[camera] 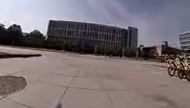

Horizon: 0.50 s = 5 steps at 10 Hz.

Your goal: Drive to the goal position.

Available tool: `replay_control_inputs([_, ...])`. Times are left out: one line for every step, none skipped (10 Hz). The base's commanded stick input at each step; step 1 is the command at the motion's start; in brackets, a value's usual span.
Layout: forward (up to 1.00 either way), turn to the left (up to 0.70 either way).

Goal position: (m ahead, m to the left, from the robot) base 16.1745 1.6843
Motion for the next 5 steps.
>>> replay_control_inputs([0.98, 0.00])
replay_control_inputs([0.98, 0.00])
replay_control_inputs([0.98, 0.05])
replay_control_inputs([0.98, 0.33])
replay_control_inputs([0.98, 0.39])
